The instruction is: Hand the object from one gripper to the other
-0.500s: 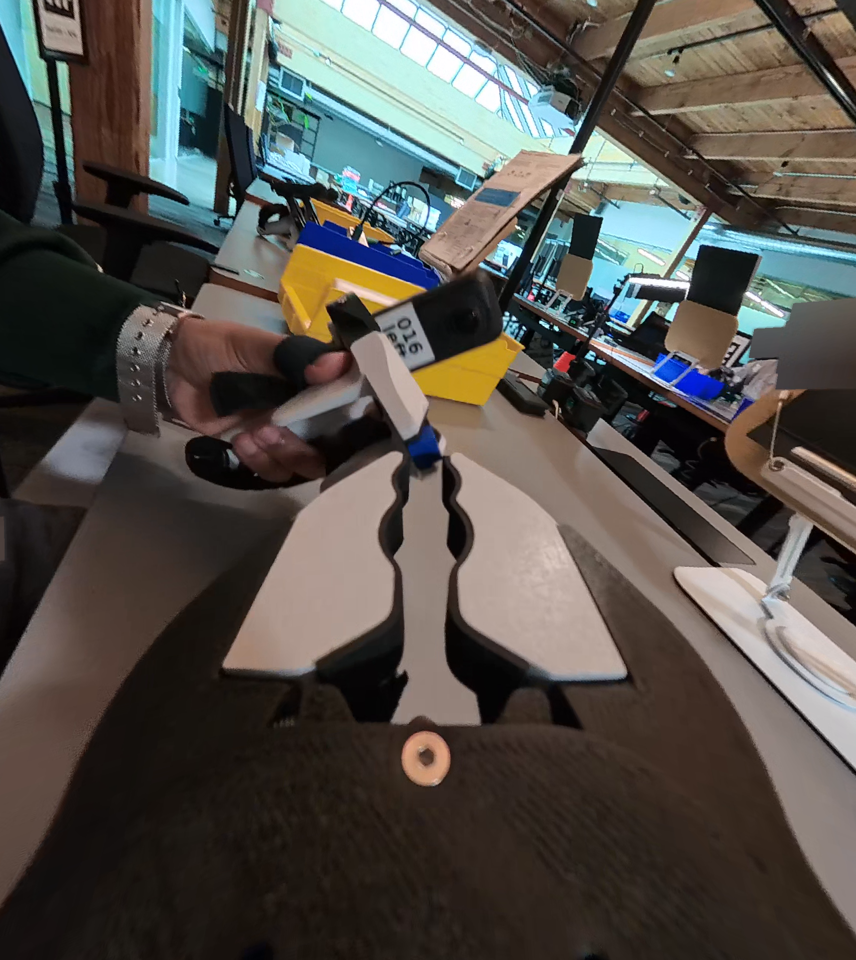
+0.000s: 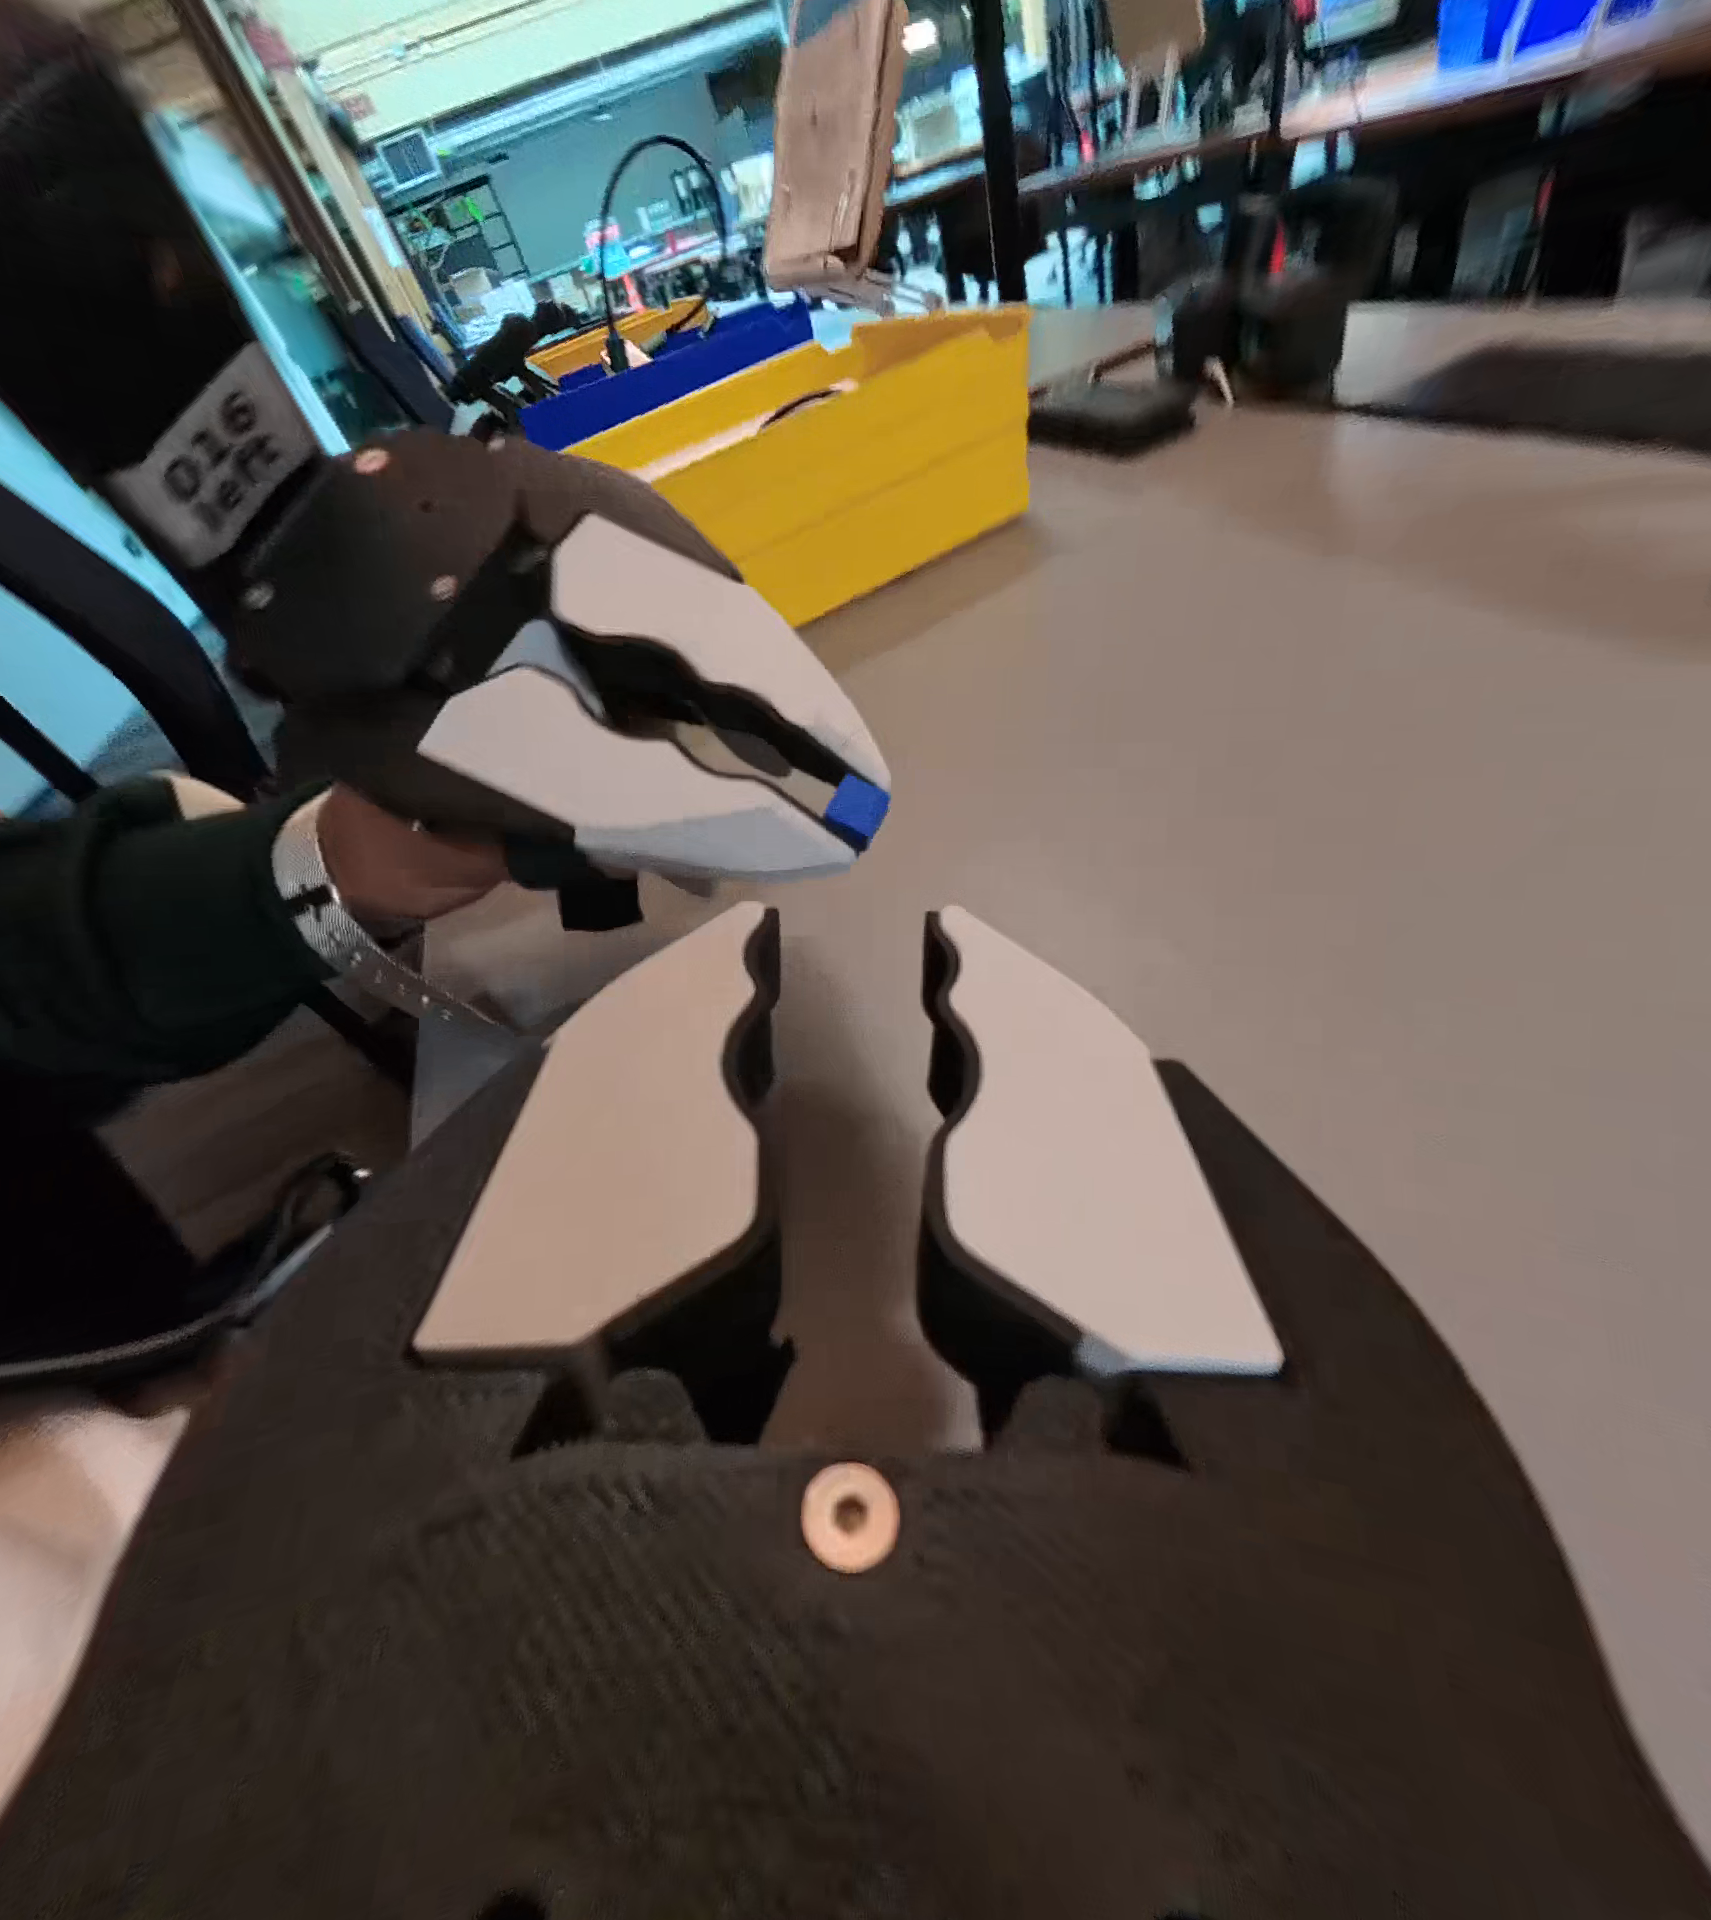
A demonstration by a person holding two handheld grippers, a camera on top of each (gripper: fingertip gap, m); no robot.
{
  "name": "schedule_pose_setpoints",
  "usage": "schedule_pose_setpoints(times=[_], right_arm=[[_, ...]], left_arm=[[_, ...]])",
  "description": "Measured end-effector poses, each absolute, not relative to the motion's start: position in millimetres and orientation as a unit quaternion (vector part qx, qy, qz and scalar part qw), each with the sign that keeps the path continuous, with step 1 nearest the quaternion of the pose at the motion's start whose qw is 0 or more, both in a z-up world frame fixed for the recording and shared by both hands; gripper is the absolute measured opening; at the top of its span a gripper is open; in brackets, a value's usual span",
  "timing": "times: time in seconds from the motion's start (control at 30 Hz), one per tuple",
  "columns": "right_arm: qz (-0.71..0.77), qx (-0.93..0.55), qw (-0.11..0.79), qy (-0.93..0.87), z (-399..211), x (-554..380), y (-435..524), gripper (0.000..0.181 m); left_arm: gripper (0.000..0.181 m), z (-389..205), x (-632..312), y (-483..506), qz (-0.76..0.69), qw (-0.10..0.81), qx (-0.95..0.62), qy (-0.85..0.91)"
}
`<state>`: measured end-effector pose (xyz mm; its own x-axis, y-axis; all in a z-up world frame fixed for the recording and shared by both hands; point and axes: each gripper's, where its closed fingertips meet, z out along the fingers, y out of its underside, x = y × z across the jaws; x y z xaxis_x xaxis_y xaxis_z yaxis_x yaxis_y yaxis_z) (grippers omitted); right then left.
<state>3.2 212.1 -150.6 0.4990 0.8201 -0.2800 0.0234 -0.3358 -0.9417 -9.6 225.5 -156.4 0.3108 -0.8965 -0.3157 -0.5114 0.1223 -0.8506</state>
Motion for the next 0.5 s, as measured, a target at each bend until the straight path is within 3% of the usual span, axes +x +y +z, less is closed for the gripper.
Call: schedule_pose_setpoints(times=[0.5], right_arm=[[0.46,-0.767,0.38,-0.234,-179,-1,210,0.019]], left_arm=[[0.013,-187,9,205,-0.026,0.474,-0.571,0.67]])
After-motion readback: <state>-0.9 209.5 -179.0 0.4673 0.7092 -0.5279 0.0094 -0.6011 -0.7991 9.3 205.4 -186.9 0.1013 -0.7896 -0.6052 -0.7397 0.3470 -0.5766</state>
